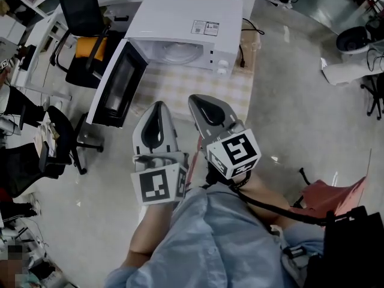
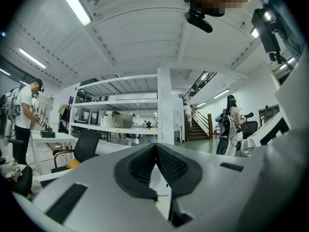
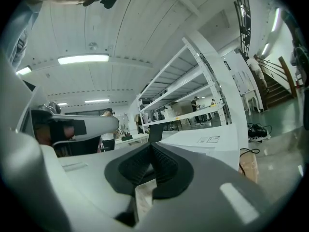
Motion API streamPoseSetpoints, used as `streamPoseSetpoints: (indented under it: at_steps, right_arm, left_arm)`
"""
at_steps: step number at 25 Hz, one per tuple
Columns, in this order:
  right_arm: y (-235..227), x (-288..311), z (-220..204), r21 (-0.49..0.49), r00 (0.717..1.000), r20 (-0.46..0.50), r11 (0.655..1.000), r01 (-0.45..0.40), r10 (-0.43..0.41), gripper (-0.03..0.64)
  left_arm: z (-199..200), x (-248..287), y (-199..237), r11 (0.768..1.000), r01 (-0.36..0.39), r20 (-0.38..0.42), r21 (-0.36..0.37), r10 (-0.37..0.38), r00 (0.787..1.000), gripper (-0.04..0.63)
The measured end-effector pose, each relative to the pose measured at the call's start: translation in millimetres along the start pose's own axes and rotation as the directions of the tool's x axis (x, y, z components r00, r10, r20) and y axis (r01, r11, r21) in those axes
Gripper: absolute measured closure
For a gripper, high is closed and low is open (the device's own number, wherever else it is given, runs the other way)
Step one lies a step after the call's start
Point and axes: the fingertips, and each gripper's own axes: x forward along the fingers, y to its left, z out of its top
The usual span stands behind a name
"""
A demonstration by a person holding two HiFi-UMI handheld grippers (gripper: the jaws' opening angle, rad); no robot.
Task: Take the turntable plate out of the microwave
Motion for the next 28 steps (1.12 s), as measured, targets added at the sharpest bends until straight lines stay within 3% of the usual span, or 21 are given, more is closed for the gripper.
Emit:
streamPoseSetpoints:
  at_steps: [7, 15, 22, 28]
  right_arm:
    - [-13.7, 24.2, 20.9, 0.001, 0.999, 0.034, 1.000, -0.027, 0.027, 0.615]
    - [-21.3, 48.9, 33.5, -0.038, 0.998, 0.054, 0.999, -0.019, 0.021, 0.615]
    - [-33.4, 86.1, 36.9, -0.065, 0.997, 0.066, 0.996, 0.053, -0.049, 0.615]
    - [-42.5, 124.5, 40.1, -0.064, 0.985, 0.052, 0.984, 0.167, -0.164, 0.615]
  left_arm:
    - [20.3, 26.2, 1.6, 0.999, -0.004, 0.030, 0.043, 0.003, 1.000, 0.588]
    - [28.4, 46.0, 12.9, 0.999, 0.016, 0.074, 0.043, -0.019, 0.997, 0.588]
    - [29.3, 78.5, 43.8, 0.997, 0.068, 0.109, 0.043, -0.073, 0.991, 0.588]
    - [31.4, 118.9, 76.2, 0.985, 0.170, 0.090, 0.006, -0.170, 0.981, 0.588]
